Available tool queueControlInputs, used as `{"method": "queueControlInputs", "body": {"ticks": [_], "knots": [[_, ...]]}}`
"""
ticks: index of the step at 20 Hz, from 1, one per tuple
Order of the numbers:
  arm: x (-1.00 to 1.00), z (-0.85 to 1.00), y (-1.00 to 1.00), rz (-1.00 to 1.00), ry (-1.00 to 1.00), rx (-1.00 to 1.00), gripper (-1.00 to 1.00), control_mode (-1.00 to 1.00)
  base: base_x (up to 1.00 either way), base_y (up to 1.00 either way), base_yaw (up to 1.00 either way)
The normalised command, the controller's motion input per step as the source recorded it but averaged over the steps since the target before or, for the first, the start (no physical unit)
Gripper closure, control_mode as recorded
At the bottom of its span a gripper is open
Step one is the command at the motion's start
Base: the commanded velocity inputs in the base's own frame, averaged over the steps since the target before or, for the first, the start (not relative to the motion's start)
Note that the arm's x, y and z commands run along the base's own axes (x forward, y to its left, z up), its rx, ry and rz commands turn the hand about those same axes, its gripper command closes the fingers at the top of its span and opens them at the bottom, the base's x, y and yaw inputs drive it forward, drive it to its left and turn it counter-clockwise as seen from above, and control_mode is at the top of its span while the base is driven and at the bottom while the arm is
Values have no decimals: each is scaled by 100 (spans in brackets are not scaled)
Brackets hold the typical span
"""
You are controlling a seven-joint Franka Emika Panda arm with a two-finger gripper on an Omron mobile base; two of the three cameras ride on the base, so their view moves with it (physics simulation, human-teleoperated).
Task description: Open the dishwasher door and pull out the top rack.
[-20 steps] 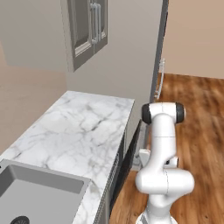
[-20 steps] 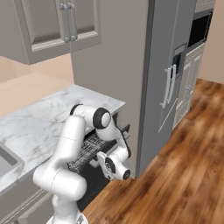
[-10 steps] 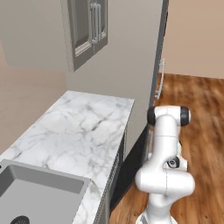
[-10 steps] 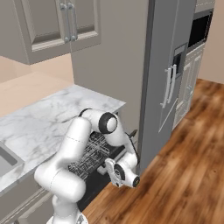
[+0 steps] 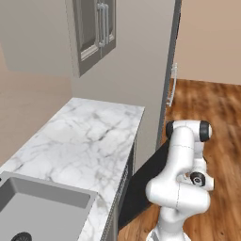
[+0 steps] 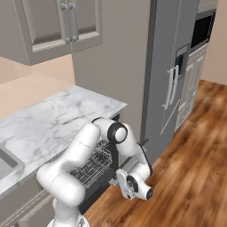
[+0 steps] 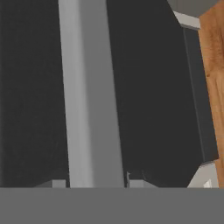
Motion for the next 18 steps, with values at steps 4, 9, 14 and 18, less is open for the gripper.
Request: {"method": "queueControlInputs", "body": {"ticks": [4, 9, 14, 18], "knots": [[0, -32, -68, 0, 8, 1, 100, -100, 0, 0, 0], [0, -32, -70, 0, 9, 1, 100, -100, 0, 0, 0], [0, -32, -68, 0, 9, 1, 100, -100, 0, 0, 0], [0, -30, -65, 0, 10, 1, 100, -100, 0, 0, 0]]}}
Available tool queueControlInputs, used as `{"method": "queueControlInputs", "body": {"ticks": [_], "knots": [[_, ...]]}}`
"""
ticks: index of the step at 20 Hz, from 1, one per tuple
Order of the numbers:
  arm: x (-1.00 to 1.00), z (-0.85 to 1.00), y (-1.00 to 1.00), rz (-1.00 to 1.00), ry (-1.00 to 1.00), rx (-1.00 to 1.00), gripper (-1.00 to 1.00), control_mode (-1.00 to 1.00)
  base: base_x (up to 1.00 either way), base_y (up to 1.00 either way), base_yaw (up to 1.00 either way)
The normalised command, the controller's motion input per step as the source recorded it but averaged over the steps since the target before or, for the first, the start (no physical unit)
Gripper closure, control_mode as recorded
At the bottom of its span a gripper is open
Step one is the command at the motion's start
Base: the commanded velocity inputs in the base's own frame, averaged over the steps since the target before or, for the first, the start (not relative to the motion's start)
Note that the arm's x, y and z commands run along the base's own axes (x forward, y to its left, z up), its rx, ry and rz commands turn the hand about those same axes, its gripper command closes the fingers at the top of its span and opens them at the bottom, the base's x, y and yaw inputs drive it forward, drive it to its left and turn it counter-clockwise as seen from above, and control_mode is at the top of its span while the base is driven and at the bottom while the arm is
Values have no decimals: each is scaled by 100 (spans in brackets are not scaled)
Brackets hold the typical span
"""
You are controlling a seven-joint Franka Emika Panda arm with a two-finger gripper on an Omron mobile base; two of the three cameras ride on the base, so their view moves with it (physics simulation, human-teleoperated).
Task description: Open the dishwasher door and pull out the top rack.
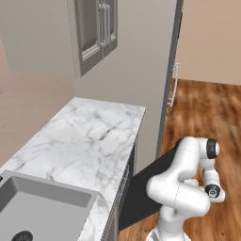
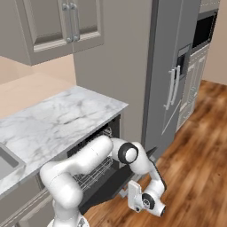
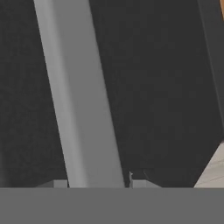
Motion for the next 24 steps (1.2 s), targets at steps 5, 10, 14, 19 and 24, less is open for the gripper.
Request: {"method": "queueControlInputs", "body": {"ticks": [5, 10, 14, 19, 24], "knots": [[0, -17, -43, 0, 10, 0, -100, -100, 0, 0, 0], [-21, 10, -43, 0, 2, 0, -100, -100, 0, 0, 0], [-23, 34, -61, 0, 0, 0, -100, -100, 0, 0, 0], [-18, 67, -44, 0, -7, 0, -100, -100, 0, 0, 0], [-30, 75, -29, 0, -9, 0, -100, -100, 0, 0, 0]]}}
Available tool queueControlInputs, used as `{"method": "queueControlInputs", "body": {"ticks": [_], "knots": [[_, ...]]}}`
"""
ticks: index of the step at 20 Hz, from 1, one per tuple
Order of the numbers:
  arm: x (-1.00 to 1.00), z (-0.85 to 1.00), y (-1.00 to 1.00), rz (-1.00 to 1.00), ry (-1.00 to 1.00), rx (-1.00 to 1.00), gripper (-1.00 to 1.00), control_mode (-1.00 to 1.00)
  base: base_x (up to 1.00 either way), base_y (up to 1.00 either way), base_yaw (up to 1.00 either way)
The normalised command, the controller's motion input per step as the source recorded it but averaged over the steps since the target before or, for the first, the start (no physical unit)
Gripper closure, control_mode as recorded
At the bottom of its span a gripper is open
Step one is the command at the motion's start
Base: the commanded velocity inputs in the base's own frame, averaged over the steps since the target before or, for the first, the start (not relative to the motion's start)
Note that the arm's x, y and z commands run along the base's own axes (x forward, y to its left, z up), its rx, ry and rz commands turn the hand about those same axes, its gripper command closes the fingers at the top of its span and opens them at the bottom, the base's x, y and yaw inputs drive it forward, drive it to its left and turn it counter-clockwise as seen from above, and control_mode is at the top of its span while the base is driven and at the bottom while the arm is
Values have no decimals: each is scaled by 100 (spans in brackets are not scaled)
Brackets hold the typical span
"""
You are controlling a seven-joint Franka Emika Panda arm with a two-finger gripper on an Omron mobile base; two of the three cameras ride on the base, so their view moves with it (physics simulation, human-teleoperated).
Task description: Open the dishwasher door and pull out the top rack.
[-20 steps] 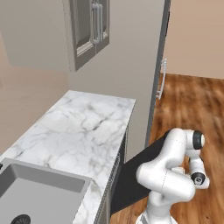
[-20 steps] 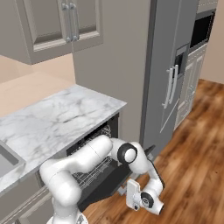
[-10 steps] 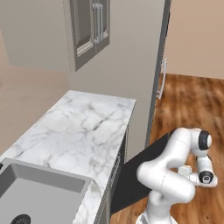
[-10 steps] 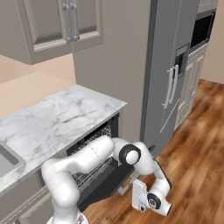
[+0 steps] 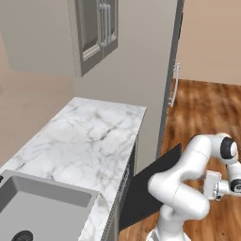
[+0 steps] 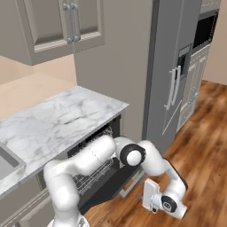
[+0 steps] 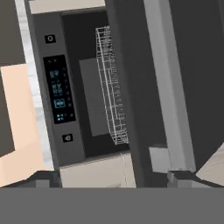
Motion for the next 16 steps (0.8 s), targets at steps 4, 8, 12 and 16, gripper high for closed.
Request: {"method": "queueControlInputs", "body": {"ticks": [4, 8, 12, 16], "knots": [[-29, 100, 5, 0, -1, -1, -100, -100, 0, 0, 0], [-6, 100, 34, 0, 0, -10, -100, -100, 0, 0, 0], [0, 100, 50, 0, 0, -14, -100, -100, 0, 0, 0], [0, 91, 56, 0, 0, -18, -100, -100, 0, 0, 0]]}}
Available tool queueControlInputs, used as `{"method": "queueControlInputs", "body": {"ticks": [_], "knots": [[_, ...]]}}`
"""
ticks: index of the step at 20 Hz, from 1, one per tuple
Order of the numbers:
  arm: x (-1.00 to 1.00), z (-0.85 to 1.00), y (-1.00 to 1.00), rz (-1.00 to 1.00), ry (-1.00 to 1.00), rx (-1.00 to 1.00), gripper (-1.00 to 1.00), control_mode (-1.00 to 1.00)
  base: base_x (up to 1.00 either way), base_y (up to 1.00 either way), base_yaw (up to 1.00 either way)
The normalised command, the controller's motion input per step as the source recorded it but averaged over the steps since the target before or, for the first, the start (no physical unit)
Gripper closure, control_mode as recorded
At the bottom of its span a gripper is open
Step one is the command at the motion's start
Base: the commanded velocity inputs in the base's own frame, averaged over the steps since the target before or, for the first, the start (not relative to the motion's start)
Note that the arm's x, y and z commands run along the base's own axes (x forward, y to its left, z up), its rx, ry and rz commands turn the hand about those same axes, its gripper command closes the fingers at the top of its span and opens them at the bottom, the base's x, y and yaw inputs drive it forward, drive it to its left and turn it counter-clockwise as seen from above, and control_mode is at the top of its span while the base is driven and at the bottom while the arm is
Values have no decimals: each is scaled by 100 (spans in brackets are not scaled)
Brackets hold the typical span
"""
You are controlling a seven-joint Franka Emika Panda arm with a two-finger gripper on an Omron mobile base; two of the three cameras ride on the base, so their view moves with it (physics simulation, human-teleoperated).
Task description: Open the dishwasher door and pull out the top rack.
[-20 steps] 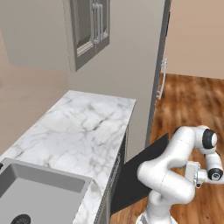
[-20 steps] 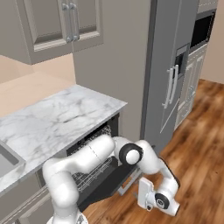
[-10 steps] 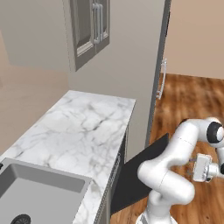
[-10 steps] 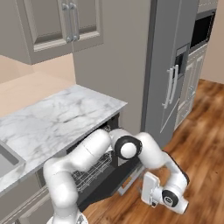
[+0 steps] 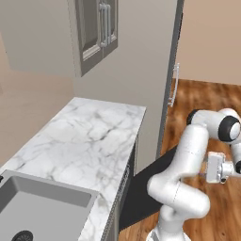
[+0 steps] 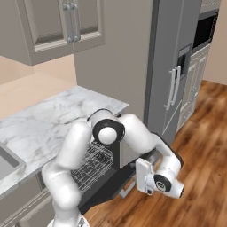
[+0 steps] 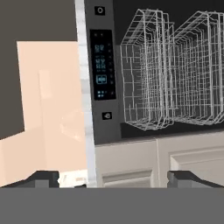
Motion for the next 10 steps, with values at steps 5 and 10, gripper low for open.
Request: {"method": "queueControlInputs", "body": {"ticks": [5, 10], "knots": [[0, 68, 57, -1, 0, -19, -100, -100, 0, 0, 0], [0, 41, 51, 0, -3, -21, -100, -100, 0, 0, 0]]}}
